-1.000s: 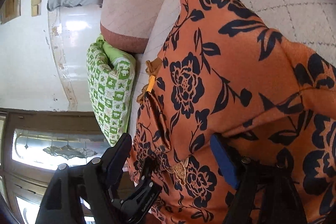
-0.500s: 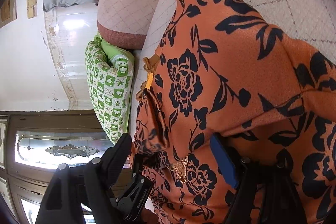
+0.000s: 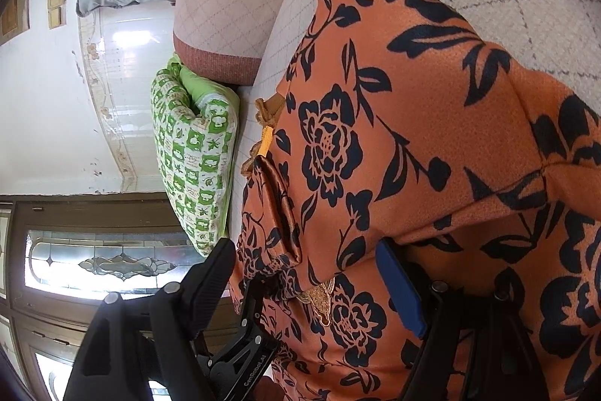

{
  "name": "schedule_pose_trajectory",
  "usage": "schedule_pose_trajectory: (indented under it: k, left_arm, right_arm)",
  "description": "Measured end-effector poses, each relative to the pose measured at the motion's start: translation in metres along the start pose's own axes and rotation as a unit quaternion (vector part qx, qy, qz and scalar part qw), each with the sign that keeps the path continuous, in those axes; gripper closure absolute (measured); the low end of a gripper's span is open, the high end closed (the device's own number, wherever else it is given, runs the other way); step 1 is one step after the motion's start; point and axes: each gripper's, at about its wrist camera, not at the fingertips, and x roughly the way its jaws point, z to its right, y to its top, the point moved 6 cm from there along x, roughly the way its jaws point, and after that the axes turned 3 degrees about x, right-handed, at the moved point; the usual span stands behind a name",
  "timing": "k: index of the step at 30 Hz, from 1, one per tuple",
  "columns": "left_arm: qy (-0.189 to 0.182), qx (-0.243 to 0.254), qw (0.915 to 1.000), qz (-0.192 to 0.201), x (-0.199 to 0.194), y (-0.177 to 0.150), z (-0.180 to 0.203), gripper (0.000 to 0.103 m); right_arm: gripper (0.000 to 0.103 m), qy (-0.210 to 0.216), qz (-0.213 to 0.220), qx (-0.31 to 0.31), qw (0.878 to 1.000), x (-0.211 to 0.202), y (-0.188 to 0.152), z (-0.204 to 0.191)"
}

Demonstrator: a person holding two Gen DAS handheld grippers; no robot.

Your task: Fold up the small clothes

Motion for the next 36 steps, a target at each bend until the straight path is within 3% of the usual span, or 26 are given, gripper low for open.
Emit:
schedule_pose_trajectory:
  k: [2, 5, 6, 7, 10, 12, 15, 18, 21, 26, 27, 29, 33, 36]
  left_arm:
    - [0.002, -0.004, 0.9999, -0.013, 0.010, -0.003, 0.000, 0.000]
    - [-0.025, -0.036, 0.9980, -0.046, 0.027, -0.009, -0.003, 0.001]
    - [-0.038, -0.051, 0.9968, -0.048, 0.028, -0.009, -0.005, 0.010]
    - [-0.059, -0.069, 0.9947, -0.049, 0.029, -0.009, -0.007, 0.028]
    - [-0.123, -0.117, 0.9838, -0.058, 0.030, -0.009, -0.009, 0.065]
    - [-0.146, -0.142, 0.9770, -0.064, 0.032, -0.012, -0.013, 0.078]
    - [-0.156, -0.184, 0.9689, -0.055, 0.028, -0.012, -0.026, 0.086]
    - [-0.194, -0.238, 0.9504, -0.050, 0.025, -0.014, -0.042, 0.086]
    - [-0.222, -0.293, 0.9270, -0.072, 0.030, -0.027, -0.058, 0.086]
    - [-0.235, -0.384, 0.8835, -0.128, 0.042, -0.070, -0.087, 0.086]
    - [-0.233, -0.395, 0.8785, -0.133, 0.042, -0.076, -0.093, 0.085]
    - [-0.203, -0.406, 0.8801, -0.141, 0.038, -0.089, -0.109, 0.085]
    - [-0.149, -0.399, 0.8988, -0.106, 0.016, -0.091, -0.143, 0.084]
    - [-0.106, -0.392, 0.9105, -0.080, 0.005, -0.091, -0.169, 0.070]
  right_arm:
    - [0.024, 0.000, 0.000, 0.000, 1.000, 0.000, 0.000, 0.000]
    - [0.024, 0.000, 0.000, 0.000, 1.000, 0.000, 0.000, 0.000]
    - [0.024, 0.000, 0.000, 0.000, 1.000, 0.000, 0.000, 0.000]
    - [0.024, 0.000, 0.000, 0.000, 1.000, 0.000, 0.000, 0.000]
    - [0.024, -0.002, 0.000, -0.001, 1.000, 0.001, 0.001, 0.000]
    - [0.024, -0.002, 0.000, -0.003, 1.000, 0.001, 0.001, 0.001]
    - [0.024, -0.002, 0.000, -0.004, 1.000, 0.001, 0.001, 0.001]
    - [0.024, -0.002, -0.004, -0.008, 1.000, 0.001, 0.000, 0.001]
    - [0.025, -0.002, -0.007, -0.009, 1.000, 0.001, 0.000, 0.001]
    - [0.025, -0.006, -0.005, -0.016, 1.000, 0.001, -0.001, 0.001]
    - [0.025, -0.007, -0.004, -0.018, 1.000, 0.001, -0.002, 0.001]
    - [0.025, -0.010, -0.004, -0.022, 1.000, 0.001, -0.002, 0.000]
    - [0.025, -0.017, 0.000, -0.027, 0.999, 0.002, -0.003, -0.001]
    - [0.025, -0.023, 0.002, -0.036, 0.999, 0.003, -0.004, -0.002]
